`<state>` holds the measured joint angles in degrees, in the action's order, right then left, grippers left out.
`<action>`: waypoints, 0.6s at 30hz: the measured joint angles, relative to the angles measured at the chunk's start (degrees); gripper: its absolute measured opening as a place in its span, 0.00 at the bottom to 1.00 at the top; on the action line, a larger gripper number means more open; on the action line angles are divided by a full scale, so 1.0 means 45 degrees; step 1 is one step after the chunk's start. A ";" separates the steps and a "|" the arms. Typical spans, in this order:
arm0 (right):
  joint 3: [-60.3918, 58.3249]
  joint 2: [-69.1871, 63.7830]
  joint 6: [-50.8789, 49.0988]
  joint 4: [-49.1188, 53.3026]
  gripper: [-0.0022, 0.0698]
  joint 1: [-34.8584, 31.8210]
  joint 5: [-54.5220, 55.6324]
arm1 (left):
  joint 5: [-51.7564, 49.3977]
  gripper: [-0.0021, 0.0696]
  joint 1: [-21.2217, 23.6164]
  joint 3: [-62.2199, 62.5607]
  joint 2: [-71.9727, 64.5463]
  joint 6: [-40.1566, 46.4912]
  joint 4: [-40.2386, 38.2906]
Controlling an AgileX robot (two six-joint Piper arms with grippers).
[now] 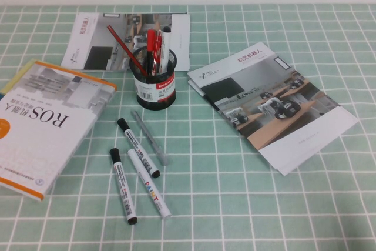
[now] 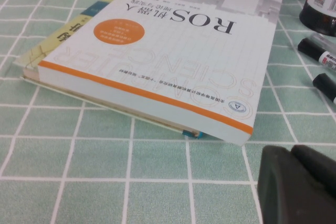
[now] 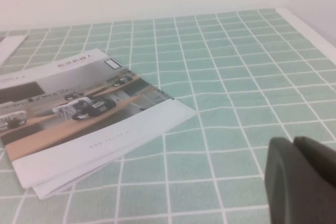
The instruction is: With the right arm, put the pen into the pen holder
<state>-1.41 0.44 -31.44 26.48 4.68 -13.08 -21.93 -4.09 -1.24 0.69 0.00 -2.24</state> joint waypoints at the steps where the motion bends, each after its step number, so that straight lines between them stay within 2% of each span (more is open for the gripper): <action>1: 0.0000 0.0000 0.0000 0.0000 0.00 0.0000 0.0000 | 0.0000 0.02 0.0000 0.0000 0.0000 0.0000 0.0000; 9: 0.0000 0.0000 0.0193 0.0272 0.00 0.0000 0.0052 | 0.0000 0.02 0.0000 0.0000 0.0000 0.0000 0.0000; 14: 0.0000 0.0000 0.4652 -0.3461 0.00 -0.0116 -0.0869 | 0.0000 0.02 0.0000 0.0000 0.0000 0.0000 0.0000; 18: -0.0021 0.0000 0.6549 -0.5359 0.00 -0.0293 -0.1493 | 0.0000 0.02 0.0000 0.0000 0.0000 0.0000 0.0000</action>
<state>-1.51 0.44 -1.97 2.37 3.36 -19.80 -21.93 -4.09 -1.24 0.69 0.00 -2.24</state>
